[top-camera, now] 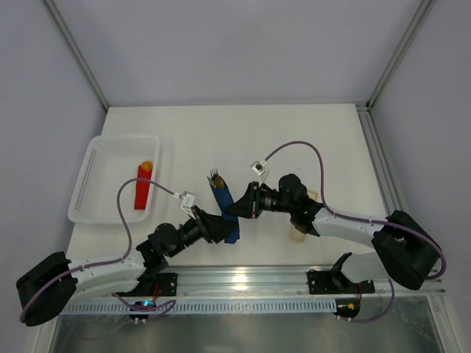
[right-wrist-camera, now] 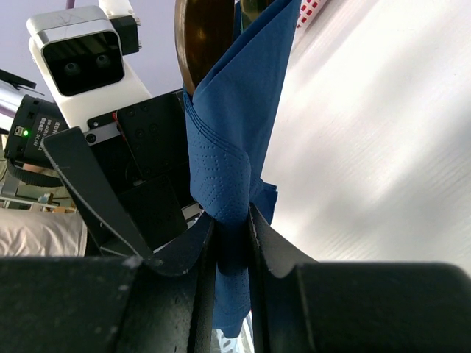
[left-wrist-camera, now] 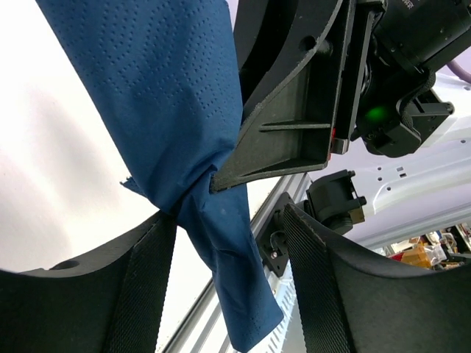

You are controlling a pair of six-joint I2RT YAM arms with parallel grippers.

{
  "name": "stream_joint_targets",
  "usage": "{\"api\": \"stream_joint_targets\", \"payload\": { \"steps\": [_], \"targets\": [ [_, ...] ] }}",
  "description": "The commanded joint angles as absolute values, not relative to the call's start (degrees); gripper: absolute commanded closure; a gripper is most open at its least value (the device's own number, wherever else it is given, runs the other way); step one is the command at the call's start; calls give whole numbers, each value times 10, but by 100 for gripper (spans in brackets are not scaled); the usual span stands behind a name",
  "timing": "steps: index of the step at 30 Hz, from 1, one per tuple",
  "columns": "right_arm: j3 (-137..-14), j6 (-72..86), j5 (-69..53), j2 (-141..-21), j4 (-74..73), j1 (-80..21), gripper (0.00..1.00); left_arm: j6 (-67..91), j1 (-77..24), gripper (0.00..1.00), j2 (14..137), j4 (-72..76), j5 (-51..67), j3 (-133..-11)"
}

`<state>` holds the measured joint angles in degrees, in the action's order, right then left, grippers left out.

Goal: Place the utensils on the paper napkin and roll it up
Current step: Roll the napkin.

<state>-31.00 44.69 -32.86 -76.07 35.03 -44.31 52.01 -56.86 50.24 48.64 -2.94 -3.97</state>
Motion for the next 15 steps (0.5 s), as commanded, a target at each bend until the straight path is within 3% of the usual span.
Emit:
{"api": "stream_joint_targets", "payload": {
  "steps": [1,15],
  "targets": [
    [-303,452,-316,-737,414,-451,96,499,-567,41,492,495,-43,-51],
    [-291,466,-267,-719,429,-460,96,504,-567,46,529,539,-33,-51]
  ]
}}
